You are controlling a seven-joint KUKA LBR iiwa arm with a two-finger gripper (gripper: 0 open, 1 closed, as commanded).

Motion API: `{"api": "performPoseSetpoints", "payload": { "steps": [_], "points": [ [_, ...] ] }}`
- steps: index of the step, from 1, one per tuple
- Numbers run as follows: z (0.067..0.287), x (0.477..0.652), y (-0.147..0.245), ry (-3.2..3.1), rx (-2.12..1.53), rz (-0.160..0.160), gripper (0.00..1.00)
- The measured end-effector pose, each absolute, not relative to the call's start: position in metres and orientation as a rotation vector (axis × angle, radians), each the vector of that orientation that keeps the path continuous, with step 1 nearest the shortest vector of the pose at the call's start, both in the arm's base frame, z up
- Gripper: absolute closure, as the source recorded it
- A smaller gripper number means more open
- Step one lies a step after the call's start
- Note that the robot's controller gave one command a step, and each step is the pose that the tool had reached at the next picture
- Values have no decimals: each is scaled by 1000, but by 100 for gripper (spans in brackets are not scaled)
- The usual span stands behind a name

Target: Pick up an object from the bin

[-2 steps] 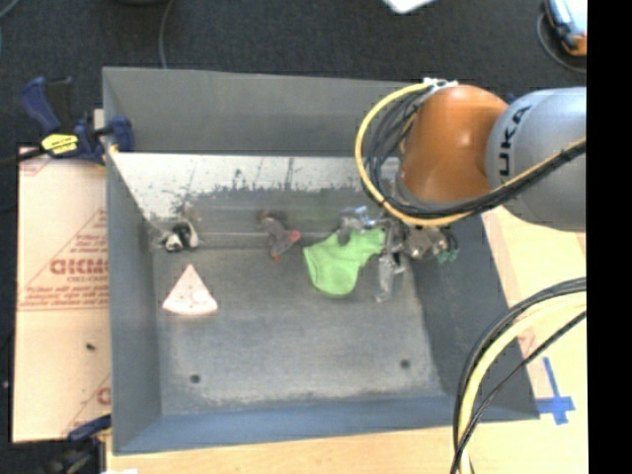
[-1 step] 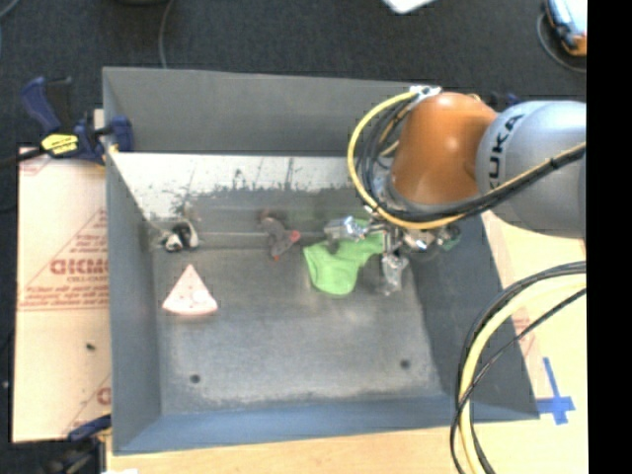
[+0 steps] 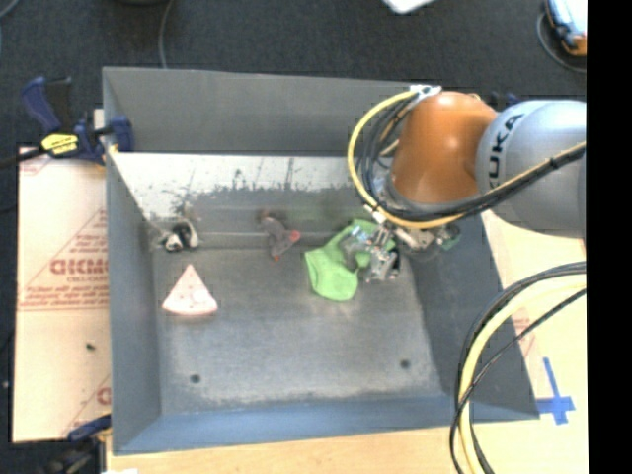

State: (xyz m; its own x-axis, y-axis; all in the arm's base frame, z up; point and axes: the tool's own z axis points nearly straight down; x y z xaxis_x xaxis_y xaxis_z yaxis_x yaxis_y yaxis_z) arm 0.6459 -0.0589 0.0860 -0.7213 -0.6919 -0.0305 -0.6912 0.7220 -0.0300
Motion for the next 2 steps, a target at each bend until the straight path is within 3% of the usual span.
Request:
{"api": "performPoseSetpoints", "payload": {
  "steps": [1,2],
  "points": [
    [119,649,-50,2870,-1147,-31,100],
    [91,644,-160,2843,-1184,-30,100]
  ]
}}
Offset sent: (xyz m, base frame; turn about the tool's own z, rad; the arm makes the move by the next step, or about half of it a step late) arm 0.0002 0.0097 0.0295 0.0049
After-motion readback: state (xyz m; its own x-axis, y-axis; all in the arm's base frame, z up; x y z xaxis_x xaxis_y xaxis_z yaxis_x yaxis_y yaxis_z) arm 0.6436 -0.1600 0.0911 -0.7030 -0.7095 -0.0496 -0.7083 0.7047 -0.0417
